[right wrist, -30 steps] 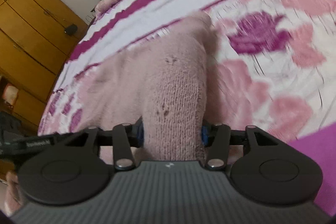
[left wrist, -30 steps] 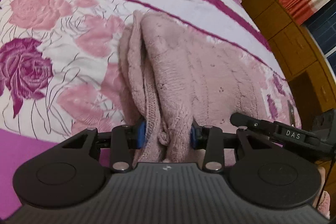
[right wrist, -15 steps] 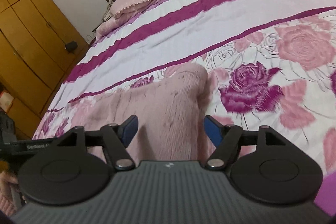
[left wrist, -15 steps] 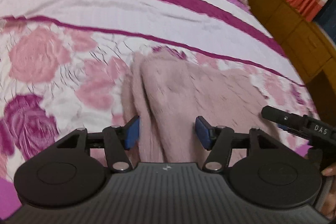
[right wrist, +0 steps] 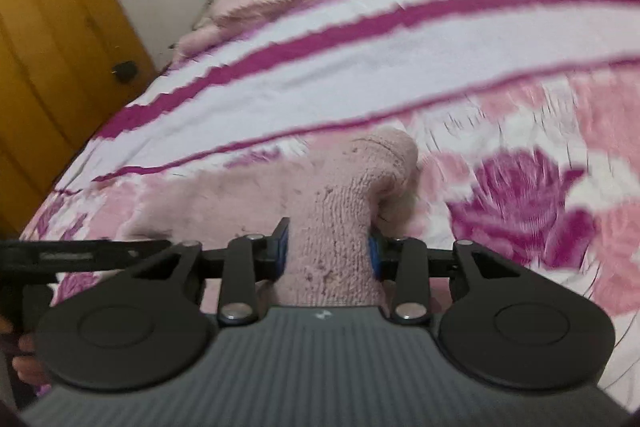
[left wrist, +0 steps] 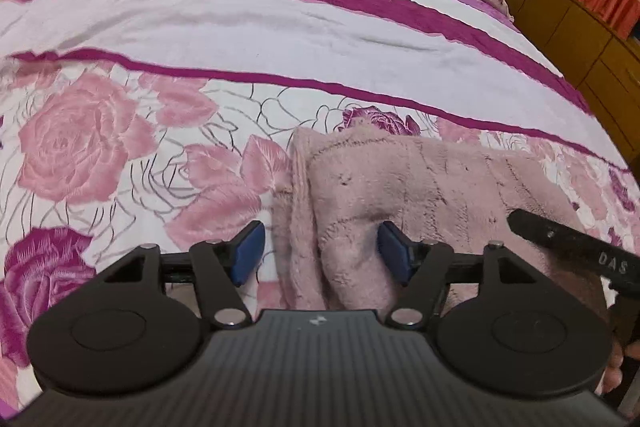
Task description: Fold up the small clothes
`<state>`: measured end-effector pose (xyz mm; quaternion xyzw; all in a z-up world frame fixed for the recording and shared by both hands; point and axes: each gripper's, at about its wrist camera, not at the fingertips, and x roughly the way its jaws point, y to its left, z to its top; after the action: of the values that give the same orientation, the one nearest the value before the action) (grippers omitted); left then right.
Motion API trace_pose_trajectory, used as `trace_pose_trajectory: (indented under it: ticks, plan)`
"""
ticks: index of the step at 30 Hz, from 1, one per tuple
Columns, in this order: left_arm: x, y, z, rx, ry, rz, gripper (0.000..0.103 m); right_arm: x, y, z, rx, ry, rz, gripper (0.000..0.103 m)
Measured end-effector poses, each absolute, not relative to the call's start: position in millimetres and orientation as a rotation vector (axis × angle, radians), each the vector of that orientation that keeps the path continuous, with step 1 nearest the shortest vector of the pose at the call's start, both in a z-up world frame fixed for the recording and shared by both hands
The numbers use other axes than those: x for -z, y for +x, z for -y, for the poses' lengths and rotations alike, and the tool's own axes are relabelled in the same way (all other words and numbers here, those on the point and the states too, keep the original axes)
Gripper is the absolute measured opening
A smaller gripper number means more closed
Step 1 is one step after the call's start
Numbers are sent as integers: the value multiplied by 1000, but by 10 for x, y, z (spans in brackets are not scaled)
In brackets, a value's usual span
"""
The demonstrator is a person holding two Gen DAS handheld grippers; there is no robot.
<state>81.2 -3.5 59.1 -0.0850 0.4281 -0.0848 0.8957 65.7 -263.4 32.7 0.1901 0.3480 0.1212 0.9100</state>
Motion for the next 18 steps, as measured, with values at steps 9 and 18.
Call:
trace_pose_trajectory:
  ticks: [9, 18]
  plan:
    - [-928, 469, 177, 145, -34, -834, 74, -606, 301, 2663, -208, 344, -685, 55]
    - [-1157, -286, 211, 139, -55, -838, 79, -882, -420, 2683, -176, 302, -615, 64]
